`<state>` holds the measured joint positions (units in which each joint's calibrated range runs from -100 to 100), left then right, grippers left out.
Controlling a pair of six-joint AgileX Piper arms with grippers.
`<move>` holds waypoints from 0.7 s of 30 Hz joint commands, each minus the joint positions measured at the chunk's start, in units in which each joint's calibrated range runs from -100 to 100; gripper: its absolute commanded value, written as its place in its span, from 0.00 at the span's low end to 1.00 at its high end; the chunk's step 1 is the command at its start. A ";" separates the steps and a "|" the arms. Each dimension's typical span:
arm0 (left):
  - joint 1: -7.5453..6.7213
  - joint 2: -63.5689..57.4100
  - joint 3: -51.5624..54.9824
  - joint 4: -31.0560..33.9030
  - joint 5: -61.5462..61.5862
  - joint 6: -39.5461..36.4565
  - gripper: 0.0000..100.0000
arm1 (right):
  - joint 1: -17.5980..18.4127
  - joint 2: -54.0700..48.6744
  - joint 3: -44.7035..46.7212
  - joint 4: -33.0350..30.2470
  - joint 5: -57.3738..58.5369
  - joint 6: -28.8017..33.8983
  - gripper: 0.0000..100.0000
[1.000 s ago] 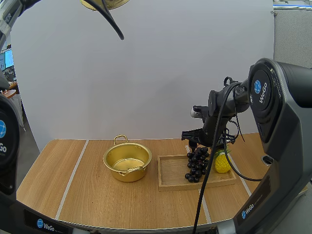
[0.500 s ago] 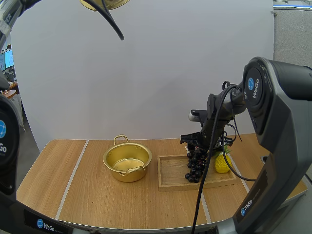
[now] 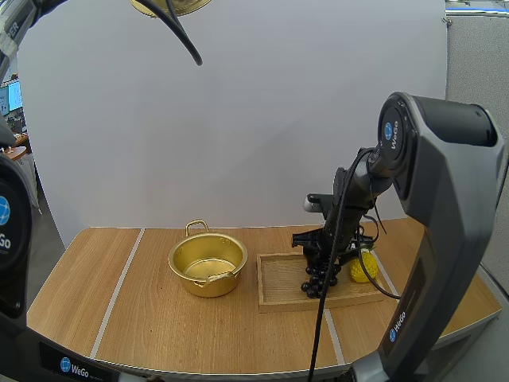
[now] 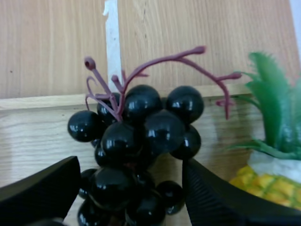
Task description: Open the pot, put the grape inside, and close it
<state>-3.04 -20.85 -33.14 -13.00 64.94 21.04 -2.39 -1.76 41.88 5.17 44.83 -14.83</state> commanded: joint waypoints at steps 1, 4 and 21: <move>-0.12 -0.37 -0.59 0.54 -2.08 -0.45 0.00 | -0.01 3.43 -0.26 0.32 -2.99 -0.98 1.00; -0.12 -0.37 -0.59 0.54 -2.08 -0.45 0.00 | -0.01 4.66 -0.26 0.32 -4.25 -1.05 1.00; -0.12 -0.37 -0.59 0.54 -2.08 -0.45 0.00 | -0.01 2.17 -0.26 0.11 -4.46 -1.10 0.00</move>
<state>-3.04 -20.85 -33.14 -13.00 64.94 21.04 -2.25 2.40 41.63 7.03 39.70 -15.38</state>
